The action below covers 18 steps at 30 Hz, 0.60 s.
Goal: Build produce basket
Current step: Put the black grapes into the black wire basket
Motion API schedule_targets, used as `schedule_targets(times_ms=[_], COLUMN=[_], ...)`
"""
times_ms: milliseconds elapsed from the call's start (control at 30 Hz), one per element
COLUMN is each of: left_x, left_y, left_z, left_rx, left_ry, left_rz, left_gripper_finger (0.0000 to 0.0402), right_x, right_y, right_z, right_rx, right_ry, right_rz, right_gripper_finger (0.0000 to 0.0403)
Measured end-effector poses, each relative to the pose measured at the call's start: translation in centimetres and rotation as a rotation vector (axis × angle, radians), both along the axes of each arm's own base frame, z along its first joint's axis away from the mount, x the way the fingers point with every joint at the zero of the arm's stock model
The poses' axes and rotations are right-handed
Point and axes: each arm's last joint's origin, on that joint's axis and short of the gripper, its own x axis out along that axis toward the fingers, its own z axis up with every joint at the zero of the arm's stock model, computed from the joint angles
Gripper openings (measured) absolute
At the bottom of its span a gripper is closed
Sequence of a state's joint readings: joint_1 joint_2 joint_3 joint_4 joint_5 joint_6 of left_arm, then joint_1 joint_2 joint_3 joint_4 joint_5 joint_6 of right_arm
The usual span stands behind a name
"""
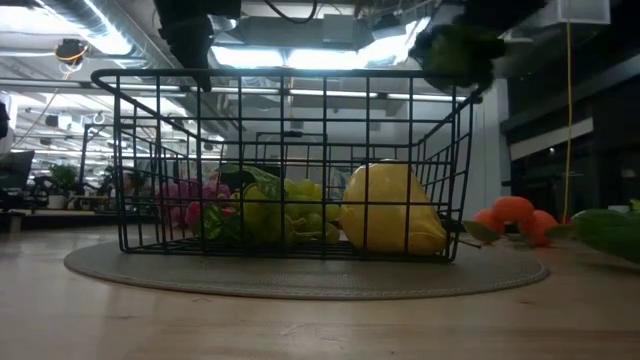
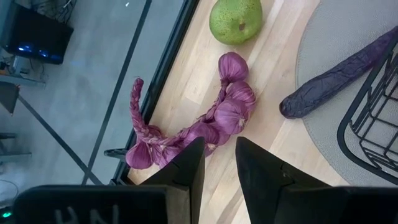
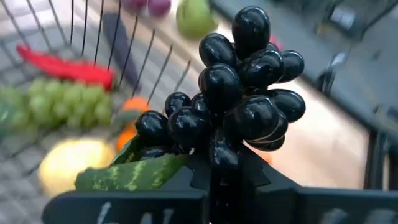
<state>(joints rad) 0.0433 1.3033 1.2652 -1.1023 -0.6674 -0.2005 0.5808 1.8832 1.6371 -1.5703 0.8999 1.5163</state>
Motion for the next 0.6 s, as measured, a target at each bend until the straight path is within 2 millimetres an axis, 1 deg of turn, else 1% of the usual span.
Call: schedule_targets(times_ms=[100,200,333,500,600], left_x=[0.0,0.0,0.0,0.0,0.0], left_y=[0.0,0.0,0.0,0.0,0.0], left_z=[0.0,0.0,0.0,0.0,0.0], left_rx=[0.0,0.0,0.0,0.0,-0.001], left_ry=[0.0,0.0,0.0,-0.001,-0.002], left_rz=[0.0,0.0,0.0,0.001,0.002], left_gripper_finger=[0.0085,0.0085,0.0085,0.0085,0.0085], right_x=[0.6,1.5,3.0,5.1,6.1], right_y=[-0.9,-1.1,-0.9,-0.8,-0.9], right_z=[0.2,0.2,0.0,0.0,0.1], right_rx=[-0.07,-0.098,-0.066,0.021,0.035], right_ry=[-0.033,-0.097,-0.078,-0.009,0.019], right_rz=[0.003,0.022,0.111,0.285,0.377], right_gripper_finger=[0.0023,0.0027,0.0029,0.003,0.003])
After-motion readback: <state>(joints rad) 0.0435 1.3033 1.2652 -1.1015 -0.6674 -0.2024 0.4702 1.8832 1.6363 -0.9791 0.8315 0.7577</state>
